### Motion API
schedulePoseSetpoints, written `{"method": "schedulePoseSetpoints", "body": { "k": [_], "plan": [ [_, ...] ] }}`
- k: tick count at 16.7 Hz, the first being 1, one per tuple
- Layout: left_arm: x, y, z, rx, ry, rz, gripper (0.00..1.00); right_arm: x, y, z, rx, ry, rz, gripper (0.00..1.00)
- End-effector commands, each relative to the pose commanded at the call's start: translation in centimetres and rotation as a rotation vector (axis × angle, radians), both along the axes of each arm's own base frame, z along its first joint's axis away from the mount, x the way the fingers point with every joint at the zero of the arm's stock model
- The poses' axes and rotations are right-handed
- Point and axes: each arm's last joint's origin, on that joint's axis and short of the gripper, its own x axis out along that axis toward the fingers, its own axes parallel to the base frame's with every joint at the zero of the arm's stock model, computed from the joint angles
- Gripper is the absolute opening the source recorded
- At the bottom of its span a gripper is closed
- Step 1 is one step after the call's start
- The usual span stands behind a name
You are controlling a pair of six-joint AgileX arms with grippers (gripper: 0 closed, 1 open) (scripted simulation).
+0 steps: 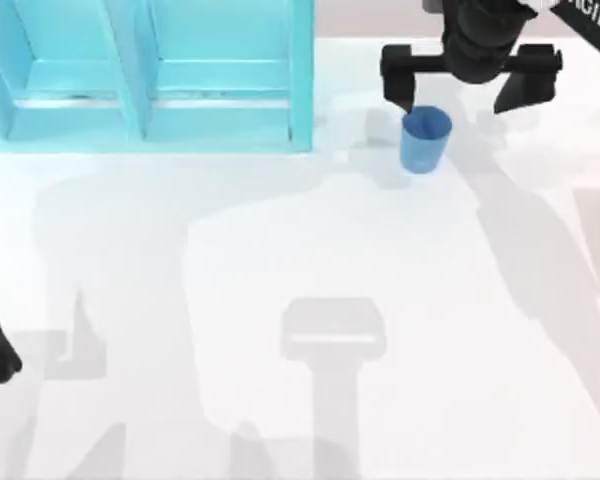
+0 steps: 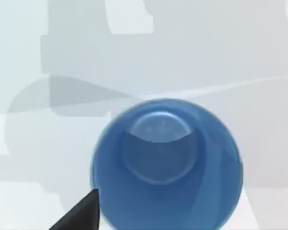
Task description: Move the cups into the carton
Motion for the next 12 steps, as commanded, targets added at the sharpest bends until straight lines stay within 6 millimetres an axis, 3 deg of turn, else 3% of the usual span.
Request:
{"method": "schedulePoseSetpoints", "body": {
  "k": [5, 9, 12],
  "plan": [
    [0.0, 0.0, 0.0, 0.0, 0.0, 0.0, 1.0, 1.3, -0.1, -5.0, -0.001, 0.002, 0.0, 1.0],
    [0.0, 0.0, 0.0, 0.0, 0.0, 0.0, 1.0, 1.3, -0.1, -5.2, -0.001, 0.002, 0.0, 1.0],
    [0.0, 0.0, 0.0, 0.0, 0.0, 0.0, 1.0, 1.3, -0.1, -5.2, -0.001, 0.002, 0.0, 0.77]
  ]
}}
